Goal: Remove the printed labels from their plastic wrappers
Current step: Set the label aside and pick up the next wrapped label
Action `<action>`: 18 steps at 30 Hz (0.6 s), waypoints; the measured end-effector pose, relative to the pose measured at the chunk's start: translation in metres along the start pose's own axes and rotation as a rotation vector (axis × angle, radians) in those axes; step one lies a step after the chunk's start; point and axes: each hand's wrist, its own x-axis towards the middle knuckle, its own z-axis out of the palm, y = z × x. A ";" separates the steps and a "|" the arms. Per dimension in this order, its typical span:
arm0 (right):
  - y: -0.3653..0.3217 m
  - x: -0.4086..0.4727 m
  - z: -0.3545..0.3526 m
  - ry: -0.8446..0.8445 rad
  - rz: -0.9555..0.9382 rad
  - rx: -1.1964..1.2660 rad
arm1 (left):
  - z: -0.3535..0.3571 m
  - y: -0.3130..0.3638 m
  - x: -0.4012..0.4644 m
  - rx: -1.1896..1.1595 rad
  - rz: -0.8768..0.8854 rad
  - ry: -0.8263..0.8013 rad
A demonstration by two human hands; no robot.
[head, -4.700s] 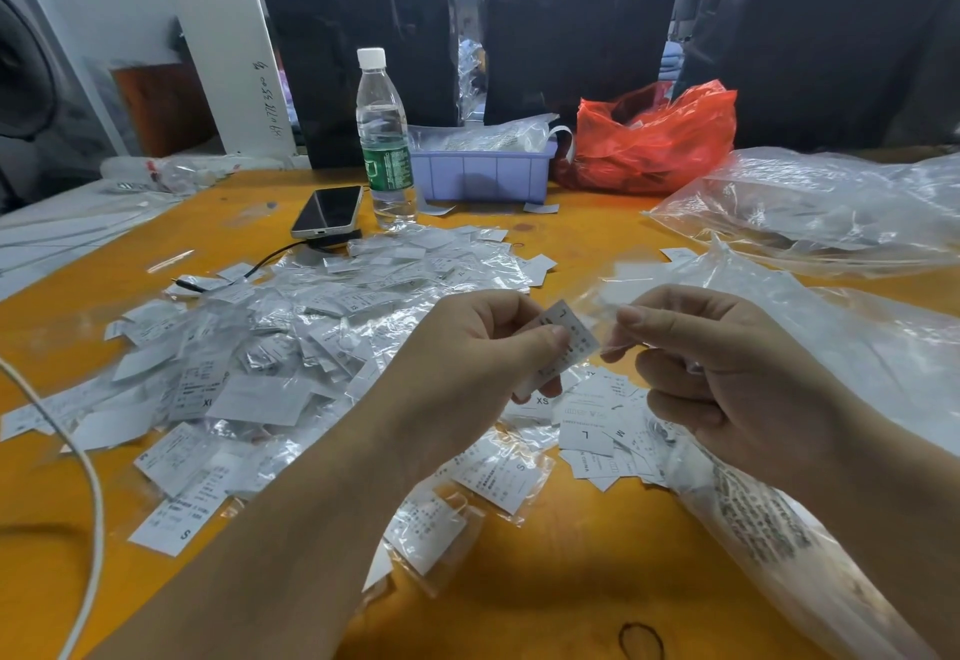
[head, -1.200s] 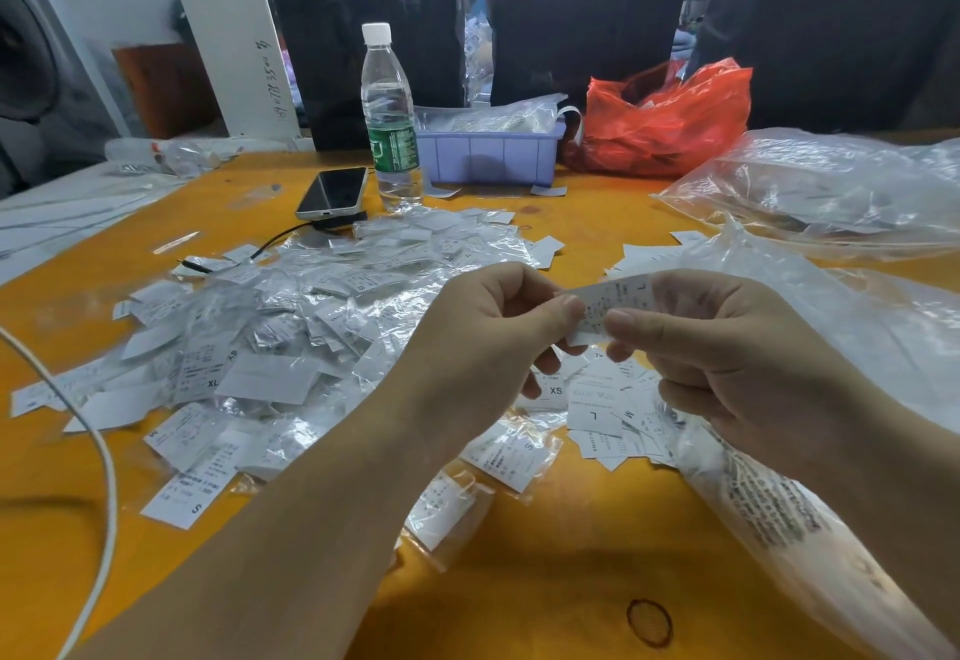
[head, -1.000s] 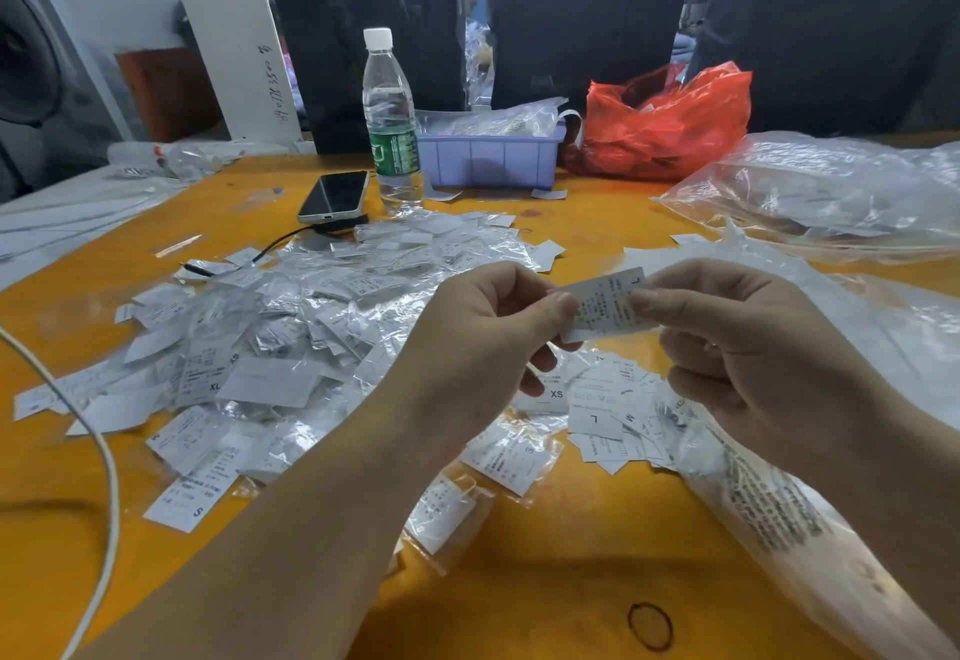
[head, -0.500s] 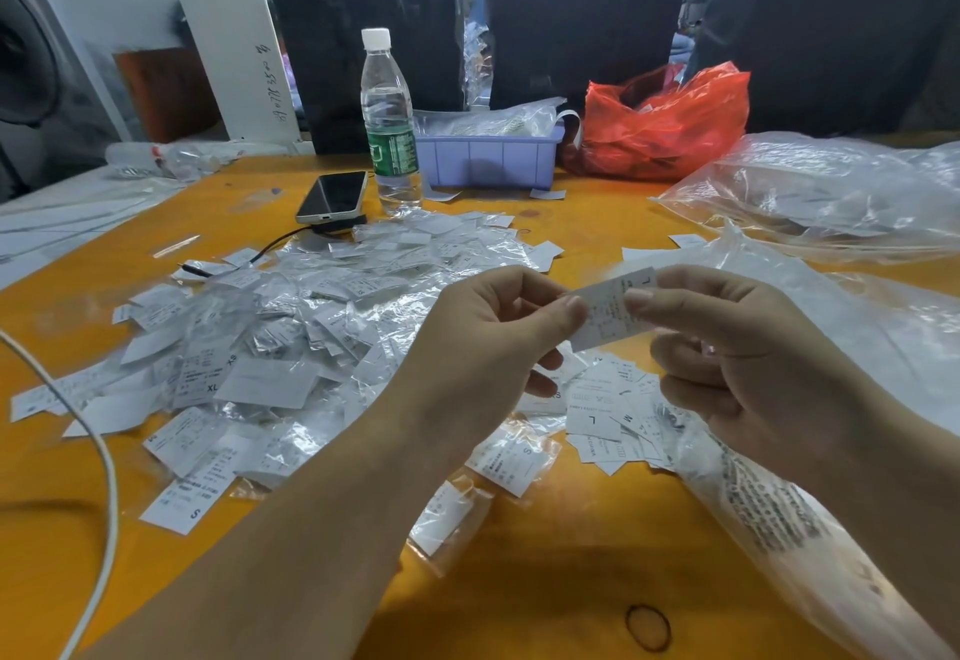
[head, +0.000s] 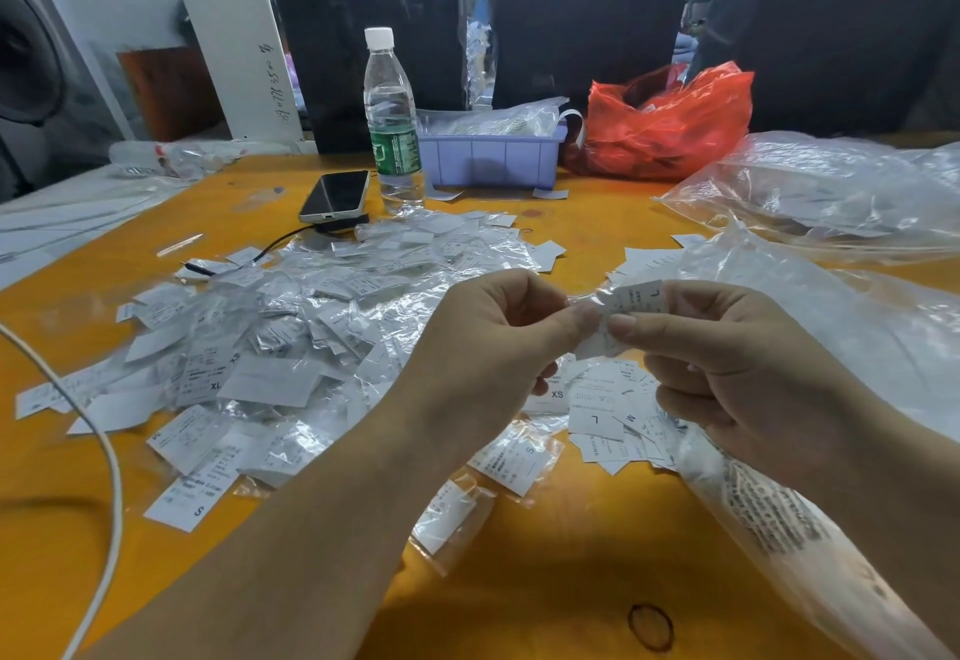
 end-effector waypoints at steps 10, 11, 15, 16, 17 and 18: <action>0.000 0.000 -0.001 -0.055 0.046 -0.015 | -0.006 0.002 0.002 0.000 -0.051 -0.066; 0.000 0.000 -0.001 -0.045 0.045 -0.001 | -0.006 0.002 0.002 0.000 -0.054 -0.057; -0.003 0.000 -0.003 0.023 0.035 0.061 | -0.013 0.003 0.005 -0.003 -0.086 -0.034; -0.003 0.000 -0.003 0.041 0.035 0.048 | -0.016 0.004 0.005 0.000 -0.110 -0.049; -0.003 0.000 -0.002 0.059 0.036 0.027 | -0.020 0.004 0.006 0.011 -0.137 -0.075; -0.003 0.000 -0.002 0.076 0.039 0.004 | -0.023 0.006 0.007 0.019 -0.159 -0.103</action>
